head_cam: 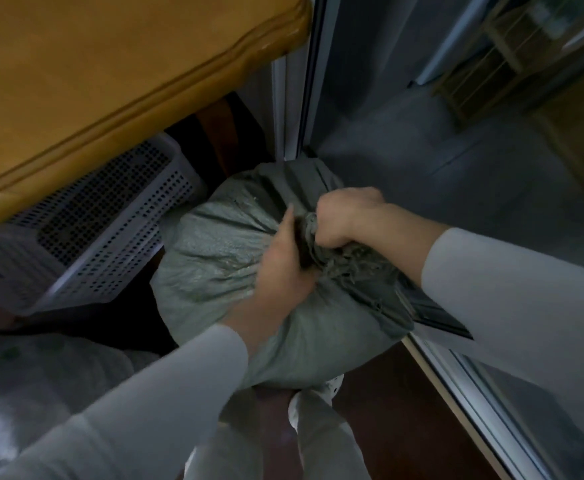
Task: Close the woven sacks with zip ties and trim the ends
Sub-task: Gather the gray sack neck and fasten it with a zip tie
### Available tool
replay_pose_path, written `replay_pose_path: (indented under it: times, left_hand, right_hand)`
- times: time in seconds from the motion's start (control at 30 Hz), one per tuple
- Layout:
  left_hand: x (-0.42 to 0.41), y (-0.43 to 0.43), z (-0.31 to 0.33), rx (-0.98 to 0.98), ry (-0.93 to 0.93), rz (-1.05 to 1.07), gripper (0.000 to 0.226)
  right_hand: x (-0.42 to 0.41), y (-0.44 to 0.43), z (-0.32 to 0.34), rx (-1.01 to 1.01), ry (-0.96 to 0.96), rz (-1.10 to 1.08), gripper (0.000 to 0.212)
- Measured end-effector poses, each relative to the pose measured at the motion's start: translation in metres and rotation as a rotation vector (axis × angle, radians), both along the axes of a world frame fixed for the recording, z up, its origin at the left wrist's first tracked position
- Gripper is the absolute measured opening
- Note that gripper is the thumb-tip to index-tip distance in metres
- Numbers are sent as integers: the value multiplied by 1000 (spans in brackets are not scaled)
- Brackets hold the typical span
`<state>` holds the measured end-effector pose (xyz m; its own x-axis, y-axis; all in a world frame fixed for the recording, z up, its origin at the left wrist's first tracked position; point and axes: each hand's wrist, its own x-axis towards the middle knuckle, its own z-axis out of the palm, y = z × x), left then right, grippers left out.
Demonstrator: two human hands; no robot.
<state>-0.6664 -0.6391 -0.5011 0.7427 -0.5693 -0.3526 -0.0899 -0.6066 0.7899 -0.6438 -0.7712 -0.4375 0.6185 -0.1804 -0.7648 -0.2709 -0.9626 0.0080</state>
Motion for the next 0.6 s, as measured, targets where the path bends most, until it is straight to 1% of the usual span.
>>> replay_pose_path:
  times: [0.07,0.1,0.13,0.17,0.2,0.23,0.27,0.3,0.33,0.37,0.4,0.43,0.47,0.5,0.53,0.57,0.6]
  left_hand:
    - [-20,-2,-1,22,-48,-74,122]
    - [-22,-5,-3,39,-63,-53,126]
    - [-22,-10,-10,31,-75,25,120]
    - [-18,-15,-12,21,-64,122,103]
    - [-13,-20,-12,-1,-19,217,80]
    - [-7,-24,-14,-28,77,296,59]
    - [0,-28,-15,-50,200,352,42]
    - [6,-32,-16,-6,343,421,25]
    - [14,-32,-17,59,470,505,17]
    - [21,-30,-22,77,573,590,22]
    - [29,-25,-27,30,663,685,34]
    - [37,-20,-30,-16,762,751,49]
    - [42,-15,-40,-25,830,785,64]
    - [48,-9,-65,-28,884,780,75]
    - [50,-4,-85,-42,934,759,80]
    - [51,0,-98,-61,960,754,82]
    - [50,1,-96,-79,957,760,83]
  right_hand:
    - [7,1,4,128,79,-83,15]
    - [8,1,6,186,101,-114,16]
    - [9,0,6,232,112,-156,17]
    - [8,-3,5,277,101,-207,16]
    - [8,-6,6,313,90,-280,15]
    - [9,-8,7,369,67,-383,16]
    - [9,-12,7,457,33,-526,24]
    - [10,-16,4,571,-33,-708,36]
    - [10,-20,1,691,-137,-900,41]
    - [8,-22,-4,808,-333,-1061,35]
    - [2,-26,-10,847,-605,-1131,22]
    - [-7,-28,-15,787,-884,-1073,11]
    - [-19,-30,-24,704,-1074,-993,14]
    - [-34,-29,-36,645,-1125,-939,19]
    - [-48,-23,-46,648,-1036,-927,23]
    - [-62,-14,-56,683,-852,-904,34]
    - [-73,-5,-68,723,-666,-854,55]
